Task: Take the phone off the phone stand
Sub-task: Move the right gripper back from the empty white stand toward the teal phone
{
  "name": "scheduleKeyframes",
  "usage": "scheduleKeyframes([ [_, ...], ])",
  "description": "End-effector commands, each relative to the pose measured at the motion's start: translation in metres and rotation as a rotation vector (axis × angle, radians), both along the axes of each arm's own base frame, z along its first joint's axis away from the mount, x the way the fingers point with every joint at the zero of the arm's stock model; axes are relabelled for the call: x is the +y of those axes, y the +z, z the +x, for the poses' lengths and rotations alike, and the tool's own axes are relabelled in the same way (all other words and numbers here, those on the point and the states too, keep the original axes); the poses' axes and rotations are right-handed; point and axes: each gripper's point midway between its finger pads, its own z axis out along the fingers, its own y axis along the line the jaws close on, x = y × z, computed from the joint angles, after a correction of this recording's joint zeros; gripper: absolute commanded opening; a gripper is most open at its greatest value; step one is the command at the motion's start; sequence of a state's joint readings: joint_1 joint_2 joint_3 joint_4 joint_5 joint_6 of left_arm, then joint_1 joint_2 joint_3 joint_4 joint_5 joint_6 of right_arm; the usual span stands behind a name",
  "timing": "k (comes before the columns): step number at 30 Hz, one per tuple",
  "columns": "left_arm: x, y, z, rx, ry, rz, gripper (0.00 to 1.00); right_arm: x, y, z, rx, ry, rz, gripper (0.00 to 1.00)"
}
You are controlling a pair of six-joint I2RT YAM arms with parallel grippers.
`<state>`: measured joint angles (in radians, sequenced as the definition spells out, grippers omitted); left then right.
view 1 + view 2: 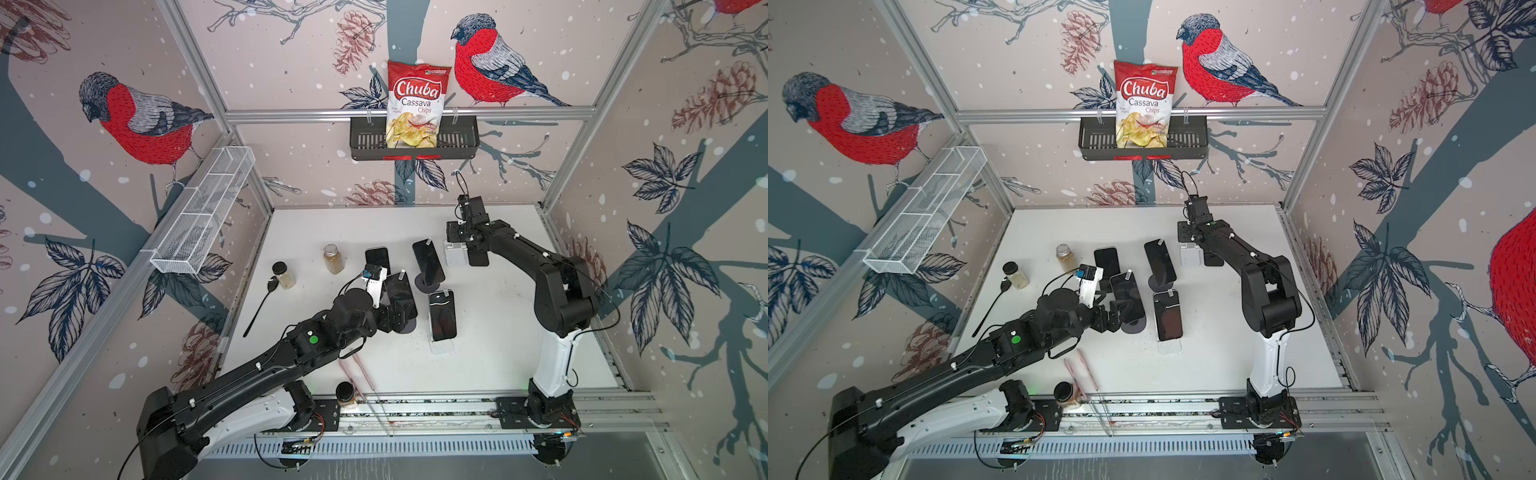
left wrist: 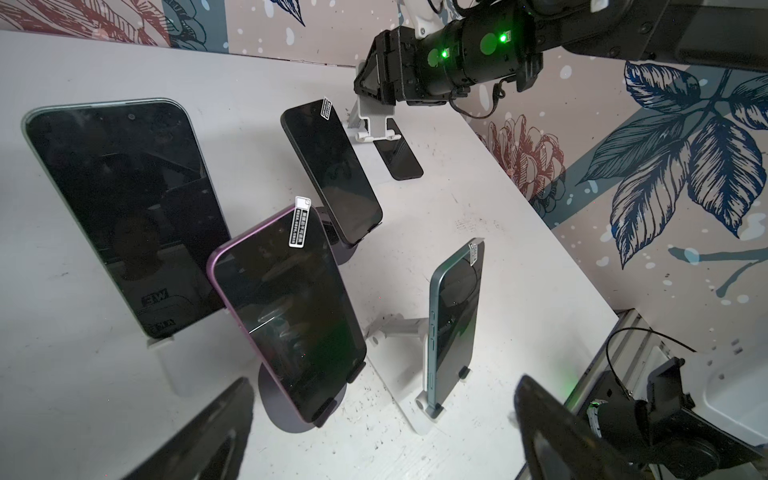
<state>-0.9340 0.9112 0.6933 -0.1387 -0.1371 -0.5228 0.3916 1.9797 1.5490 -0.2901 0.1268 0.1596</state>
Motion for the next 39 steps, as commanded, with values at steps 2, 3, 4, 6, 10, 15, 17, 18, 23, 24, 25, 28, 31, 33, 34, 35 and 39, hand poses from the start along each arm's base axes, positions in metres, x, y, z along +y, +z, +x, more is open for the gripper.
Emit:
scheduleKeyframes([
  [2,0.001,0.01,0.005,-0.04,0.02,-0.015,0.97,0.005,0.001,0.01,-0.021,0.018,0.021,0.58],
  [3,0.002,0.009,0.005,-0.04,0.024,-0.013,0.97,0.005,-0.001,0.011,-0.02,0.02,0.02,0.58],
  [4,0.002,0.009,0.005,-0.041,0.025,-0.011,0.97,0.006,-0.003,0.012,-0.017,0.021,0.018,0.58],
  [6,0.002,0.008,0.005,-0.041,0.025,-0.01,0.97,0.006,-0.005,0.013,-0.013,0.022,0.016,0.59],
  [10,0.003,0.007,0.005,-0.039,0.027,-0.012,0.97,0.006,-0.01,0.014,-0.006,0.017,0.01,0.6],
  [15,0.002,0.006,0.003,-0.035,0.02,-0.011,0.97,0.004,-0.011,0.014,-0.002,0.009,0.005,0.67],
  [17,0.003,0.007,0.003,-0.035,0.022,-0.014,0.97,0.004,-0.011,0.014,-0.001,0.01,0.005,0.68],
  [18,0.004,0.007,0.003,-0.037,0.025,-0.016,0.97,0.004,-0.011,0.014,-0.001,0.01,0.006,0.7],
  [23,0.009,0.007,0.004,-0.044,0.047,-0.016,0.97,0.006,-0.004,0.014,-0.006,0.012,0.017,0.79],
  [24,0.01,0.008,0.005,-0.047,0.054,-0.015,0.97,0.005,0.0,0.015,-0.014,0.01,0.018,0.81],
  [25,0.011,0.008,0.005,-0.047,0.06,-0.014,0.97,0.005,0.003,0.014,-0.015,0.01,0.018,0.82],
  [28,0.014,0.007,0.007,-0.048,0.076,-0.005,0.97,0.004,0.017,0.014,-0.037,0.01,0.021,0.85],
  [31,0.015,0.006,0.008,-0.046,0.083,-0.001,0.97,0.003,0.034,0.01,-0.061,0.005,0.033,0.87],
  [33,0.014,0.007,0.008,-0.051,0.078,-0.003,0.97,0.001,0.046,0.006,-0.072,-0.002,0.043,0.88],
  [34,0.014,0.007,0.007,-0.054,0.078,-0.004,0.97,0.001,0.051,0.004,-0.078,-0.006,0.049,0.89],
  [35,0.016,0.007,0.008,-0.055,0.085,0.0,0.97,0.0,0.057,0.001,-0.084,-0.008,0.055,0.89],
  [39,0.02,0.003,0.01,-0.042,0.112,0.025,0.97,0.001,0.08,-0.017,-0.112,-0.008,0.066,0.9],
])
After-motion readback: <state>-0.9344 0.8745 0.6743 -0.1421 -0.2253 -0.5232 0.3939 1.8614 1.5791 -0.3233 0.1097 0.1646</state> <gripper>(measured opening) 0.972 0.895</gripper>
